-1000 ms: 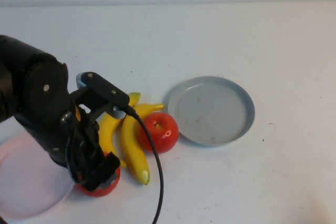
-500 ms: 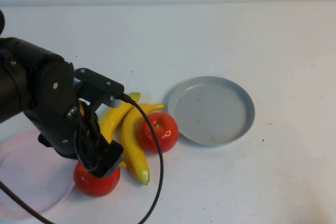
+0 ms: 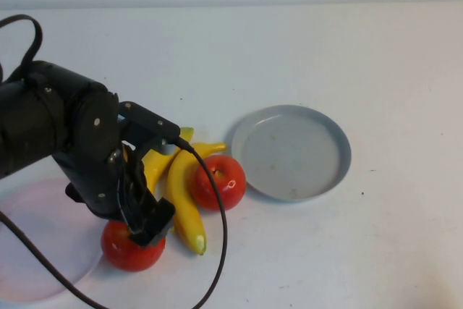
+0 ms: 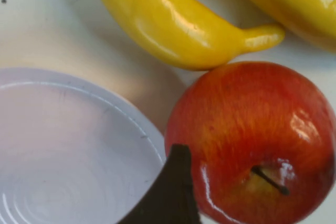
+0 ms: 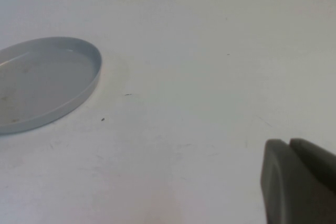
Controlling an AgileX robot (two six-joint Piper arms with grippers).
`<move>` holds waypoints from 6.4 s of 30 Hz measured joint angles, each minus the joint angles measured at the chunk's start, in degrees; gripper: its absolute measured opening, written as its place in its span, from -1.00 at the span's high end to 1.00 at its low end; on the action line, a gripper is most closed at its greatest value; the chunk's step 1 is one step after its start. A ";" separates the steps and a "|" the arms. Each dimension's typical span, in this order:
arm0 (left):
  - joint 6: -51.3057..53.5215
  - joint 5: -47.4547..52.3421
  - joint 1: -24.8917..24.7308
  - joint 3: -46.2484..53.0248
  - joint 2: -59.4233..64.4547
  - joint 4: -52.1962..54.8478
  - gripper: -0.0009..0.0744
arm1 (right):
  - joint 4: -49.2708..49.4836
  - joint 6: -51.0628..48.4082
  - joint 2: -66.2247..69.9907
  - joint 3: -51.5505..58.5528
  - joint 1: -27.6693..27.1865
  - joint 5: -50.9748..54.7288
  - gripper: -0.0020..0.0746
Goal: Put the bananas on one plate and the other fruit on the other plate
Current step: Put one type of fruit in the left plate
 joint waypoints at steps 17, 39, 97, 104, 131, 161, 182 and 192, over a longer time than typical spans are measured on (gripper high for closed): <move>0.13 -0.85 0.28 0.00 4.00 -0.11 -0.80 | 0.00 0.00 0.00 0.00 0.00 0.00 0.99; 0.03 -0.19 0.28 -0.89 0.89 -0.13 -0.51 | 0.00 0.00 0.00 0.00 0.00 0.00 0.99; 11.15 -7.17 -5.32 -18.25 14.57 -4.61 -0.80 | 0.00 0.00 0.00 0.00 -0.50 0.00 0.99; 11.71 -8.34 -5.32 -18.53 16.37 -4.61 -0.80 | 0.00 0.00 0.00 0.00 -0.50 0.00 0.99; 11.85 -8.43 -5.32 -18.79 18.50 -4.50 -0.57 | 0.00 0.00 0.00 0.00 -0.50 0.00 0.99; -9.44 13.37 18.26 2.11 -19.73 4.98 -0.57 | 0.00 0.00 0.00 0.00 -0.50 0.00 0.99; -5.98 -8.66 24.22 18.87 -17.13 4.47 -0.58 | 0.00 0.00 0.00 0.00 -0.50 0.00 0.99; -6.84 -8.37 24.22 18.87 -18.21 3.75 -0.80 | 0.00 0.00 0.00 0.00 -0.50 0.00 0.99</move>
